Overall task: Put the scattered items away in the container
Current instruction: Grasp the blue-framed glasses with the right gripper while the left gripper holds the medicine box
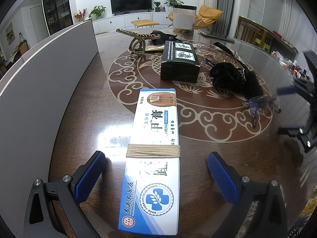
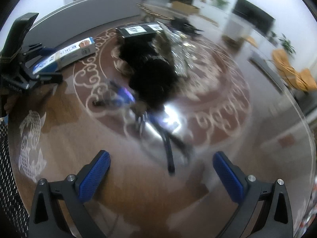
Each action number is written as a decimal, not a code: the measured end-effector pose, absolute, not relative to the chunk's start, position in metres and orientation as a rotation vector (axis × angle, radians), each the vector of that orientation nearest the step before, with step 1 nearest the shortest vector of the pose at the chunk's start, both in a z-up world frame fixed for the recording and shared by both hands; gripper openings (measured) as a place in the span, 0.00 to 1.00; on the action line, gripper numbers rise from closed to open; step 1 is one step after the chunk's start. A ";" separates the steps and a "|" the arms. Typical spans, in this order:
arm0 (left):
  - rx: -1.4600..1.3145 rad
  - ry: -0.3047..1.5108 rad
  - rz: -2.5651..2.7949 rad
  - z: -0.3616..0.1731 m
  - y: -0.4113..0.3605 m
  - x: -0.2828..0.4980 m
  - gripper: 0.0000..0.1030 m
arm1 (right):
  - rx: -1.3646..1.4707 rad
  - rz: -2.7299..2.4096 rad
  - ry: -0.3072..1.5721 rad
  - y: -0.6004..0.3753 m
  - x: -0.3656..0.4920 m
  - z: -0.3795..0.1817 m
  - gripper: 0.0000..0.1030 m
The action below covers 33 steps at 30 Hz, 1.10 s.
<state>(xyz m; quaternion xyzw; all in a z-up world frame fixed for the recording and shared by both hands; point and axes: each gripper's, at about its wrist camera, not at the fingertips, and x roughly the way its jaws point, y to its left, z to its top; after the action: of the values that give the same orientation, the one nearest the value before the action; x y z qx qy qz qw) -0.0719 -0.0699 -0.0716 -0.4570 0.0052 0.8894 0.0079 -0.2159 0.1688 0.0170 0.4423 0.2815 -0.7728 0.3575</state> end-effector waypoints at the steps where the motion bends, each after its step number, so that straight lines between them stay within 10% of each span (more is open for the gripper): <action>1: -1.428 0.016 2.780 -0.072 -0.070 -0.072 1.00 | 1.148 -1.983 0.719 0.164 -0.221 0.017 1.00; 33: -1.429 0.017 2.781 -0.071 -0.071 -0.072 1.00 | 1.174 -2.287 0.386 0.133 -0.218 0.011 1.00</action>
<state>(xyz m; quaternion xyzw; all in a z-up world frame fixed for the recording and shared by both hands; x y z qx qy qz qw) -0.0724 -0.0706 -0.0715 -0.4570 0.0053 0.8894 0.0074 -0.2180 0.1329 0.0108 0.4351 0.1431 -0.8477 0.2675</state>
